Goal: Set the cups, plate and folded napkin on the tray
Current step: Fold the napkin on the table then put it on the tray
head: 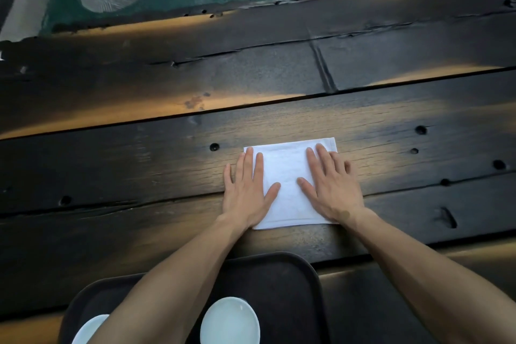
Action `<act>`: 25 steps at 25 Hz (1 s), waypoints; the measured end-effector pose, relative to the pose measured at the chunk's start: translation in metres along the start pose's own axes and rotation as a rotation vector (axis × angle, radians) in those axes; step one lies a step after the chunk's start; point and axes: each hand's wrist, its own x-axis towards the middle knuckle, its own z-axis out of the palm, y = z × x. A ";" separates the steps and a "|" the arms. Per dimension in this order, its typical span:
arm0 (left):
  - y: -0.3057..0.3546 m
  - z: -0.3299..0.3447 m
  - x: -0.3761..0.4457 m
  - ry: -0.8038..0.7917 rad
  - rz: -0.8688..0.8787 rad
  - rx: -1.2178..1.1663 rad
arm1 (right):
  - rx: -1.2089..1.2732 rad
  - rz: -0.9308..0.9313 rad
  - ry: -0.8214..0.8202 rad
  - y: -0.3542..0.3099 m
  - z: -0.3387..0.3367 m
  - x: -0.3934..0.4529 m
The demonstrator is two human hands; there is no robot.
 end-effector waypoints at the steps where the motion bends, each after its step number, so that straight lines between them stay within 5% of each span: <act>1: -0.003 -0.005 0.005 -0.004 0.005 -0.003 | -0.001 -0.008 0.005 0.002 -0.006 0.008; 5: -0.016 -0.035 0.034 0.041 0.025 -0.053 | -0.048 -0.086 -0.051 0.017 -0.034 0.047; 12: -0.020 -0.085 0.085 -0.263 -0.007 -0.071 | -0.048 -0.098 -0.272 0.023 -0.071 0.086; 17: -0.016 -0.087 0.087 -0.346 0.039 -0.087 | -0.044 -0.094 -0.246 0.022 -0.074 0.081; 25: -0.018 -0.117 0.058 -0.024 0.194 0.034 | 0.000 -0.083 -0.007 0.031 -0.091 0.054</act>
